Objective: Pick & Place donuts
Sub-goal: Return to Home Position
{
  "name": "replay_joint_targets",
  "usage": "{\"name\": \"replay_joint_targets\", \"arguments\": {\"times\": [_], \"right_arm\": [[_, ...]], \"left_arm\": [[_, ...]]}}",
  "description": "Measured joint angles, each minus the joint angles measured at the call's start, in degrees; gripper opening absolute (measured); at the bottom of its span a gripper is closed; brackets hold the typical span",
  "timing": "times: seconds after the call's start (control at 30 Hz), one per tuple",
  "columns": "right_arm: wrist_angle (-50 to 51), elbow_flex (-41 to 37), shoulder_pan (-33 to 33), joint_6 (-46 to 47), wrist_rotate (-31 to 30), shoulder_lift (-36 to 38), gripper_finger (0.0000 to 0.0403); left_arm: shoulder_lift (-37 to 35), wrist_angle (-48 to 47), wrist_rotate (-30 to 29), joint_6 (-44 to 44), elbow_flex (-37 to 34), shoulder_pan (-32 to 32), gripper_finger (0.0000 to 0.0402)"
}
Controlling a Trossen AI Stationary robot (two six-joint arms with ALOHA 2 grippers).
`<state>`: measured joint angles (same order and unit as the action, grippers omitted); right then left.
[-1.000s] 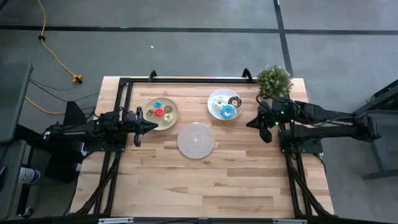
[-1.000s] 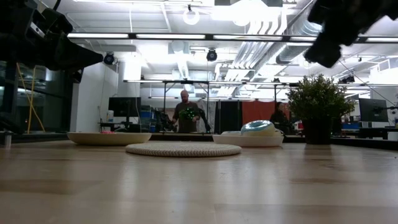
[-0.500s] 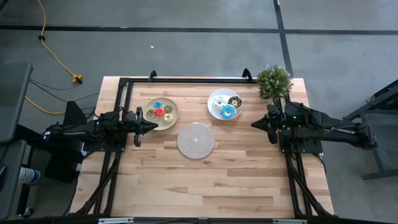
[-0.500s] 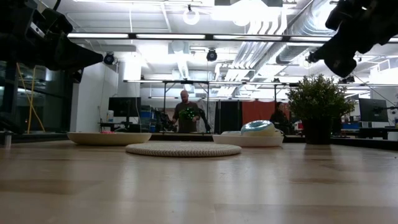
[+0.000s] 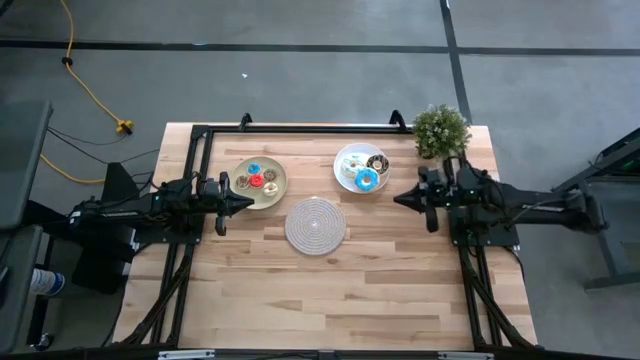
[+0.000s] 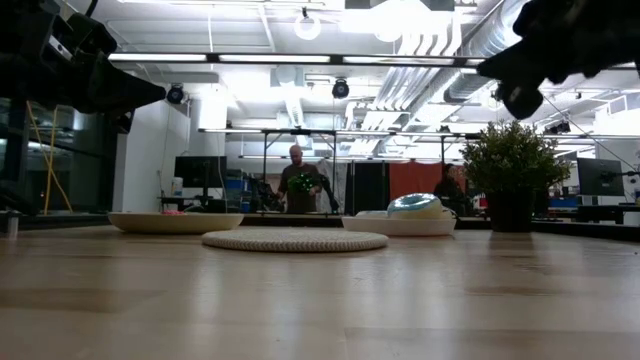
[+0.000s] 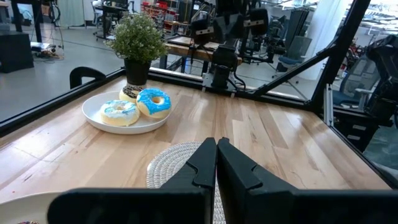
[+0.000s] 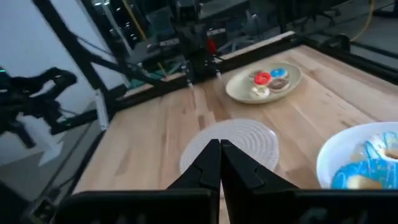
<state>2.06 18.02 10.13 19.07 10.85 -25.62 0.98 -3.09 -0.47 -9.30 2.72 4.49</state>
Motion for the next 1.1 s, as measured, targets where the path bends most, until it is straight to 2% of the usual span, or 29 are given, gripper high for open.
{"name": "replay_joint_targets", "arguments": {"times": [0.1,0.2,0.33,0.43,0.6,0.8,1.1], "right_arm": [[-6.36,-2.64,-1.75,0.74,-3.3,-1.27,0.0],[-12.9,-4.42,-3.85,1.83,-3.8,-2.8,0.0],[-12.17,-4.8,-5.11,1.12,-4.9,-3.4,0.0],[-11.79,-4.7,-4.82,0.14,-3.29,-3.23,0.0],[-6.78,-4.76,-1.95,-2.6,-2.13,-2.02,0.0],[-5.72,-8.05,1.57,-0.85,1.46,3.24,0.0],[-0.89,-10.73,1.38,2.34,-1.22,13.97,0.0]], "left_arm": [[0.0,0.0,0.0,0.0,0.0,0.0,0.0007],[0.0,0.0,0.0,0.0,0.0,0.0,0.0007],[-0.01,0.0,-0.02,-0.02,0.0,0.0,0.0007],[-0.01,0.0,0.0,0.0,0.0,0.0,0.0007],[-0.01,0.0,0.0,0.0,0.0,0.0,0.0007],[0.01,0.0,0.0,0.0,0.0,0.0,0.0007],[-0.01,0.0,0.0,0.0,0.0,0.0,0.0007]]}}
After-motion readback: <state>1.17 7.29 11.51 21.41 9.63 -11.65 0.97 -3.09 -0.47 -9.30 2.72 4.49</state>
